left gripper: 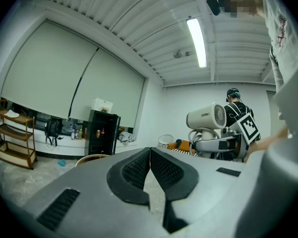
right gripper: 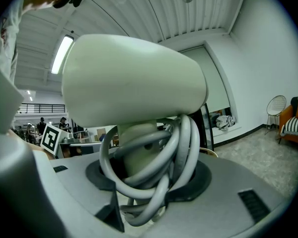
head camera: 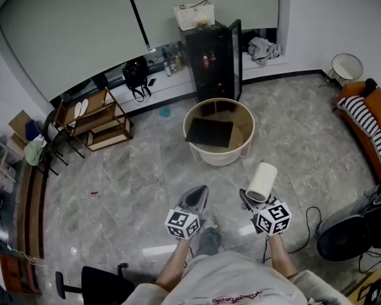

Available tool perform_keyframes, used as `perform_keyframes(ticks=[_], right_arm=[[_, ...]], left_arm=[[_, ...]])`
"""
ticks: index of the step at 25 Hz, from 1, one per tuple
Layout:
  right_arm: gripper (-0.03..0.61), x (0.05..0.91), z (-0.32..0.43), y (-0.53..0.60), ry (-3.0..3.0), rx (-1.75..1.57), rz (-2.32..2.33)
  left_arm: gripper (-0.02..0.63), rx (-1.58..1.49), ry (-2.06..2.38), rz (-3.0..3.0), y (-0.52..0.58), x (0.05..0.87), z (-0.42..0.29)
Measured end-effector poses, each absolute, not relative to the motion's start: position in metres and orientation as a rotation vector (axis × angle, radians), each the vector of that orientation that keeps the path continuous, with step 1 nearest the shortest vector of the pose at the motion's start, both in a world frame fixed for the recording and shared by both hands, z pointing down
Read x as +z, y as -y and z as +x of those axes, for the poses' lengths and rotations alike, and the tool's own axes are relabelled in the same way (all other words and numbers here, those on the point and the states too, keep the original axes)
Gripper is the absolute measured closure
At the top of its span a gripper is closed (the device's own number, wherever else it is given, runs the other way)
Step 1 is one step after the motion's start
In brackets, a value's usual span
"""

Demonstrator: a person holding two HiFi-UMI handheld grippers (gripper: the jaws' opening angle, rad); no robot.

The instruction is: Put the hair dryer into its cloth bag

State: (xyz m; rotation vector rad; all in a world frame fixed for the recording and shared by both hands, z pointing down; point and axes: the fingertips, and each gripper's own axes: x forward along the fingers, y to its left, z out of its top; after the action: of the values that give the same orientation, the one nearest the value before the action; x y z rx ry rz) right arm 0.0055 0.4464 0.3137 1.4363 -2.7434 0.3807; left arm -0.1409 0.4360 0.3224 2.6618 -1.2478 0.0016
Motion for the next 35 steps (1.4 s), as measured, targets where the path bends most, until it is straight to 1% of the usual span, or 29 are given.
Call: perform_keyframes(ticks=[8,20,35], right_arm=[[0.321,0.298,0.000,-0.364,2.720,0.360,1.498],[0.321,0.283,-0.029,-0.262,2.695,0.354,1.578],[0.321,0.289,-0.056,-0.203,2.638,0.336,1.654]], left_arm=[[0.583,-0.021,1.210,2.691,-0.348,0.306,-0.150],[0.583,-0.027,1.166,2.710,-0.241,0.296,-0.188],[0.583,-0.037,1.081,2.743,-0.170,0.301,-0.217]])
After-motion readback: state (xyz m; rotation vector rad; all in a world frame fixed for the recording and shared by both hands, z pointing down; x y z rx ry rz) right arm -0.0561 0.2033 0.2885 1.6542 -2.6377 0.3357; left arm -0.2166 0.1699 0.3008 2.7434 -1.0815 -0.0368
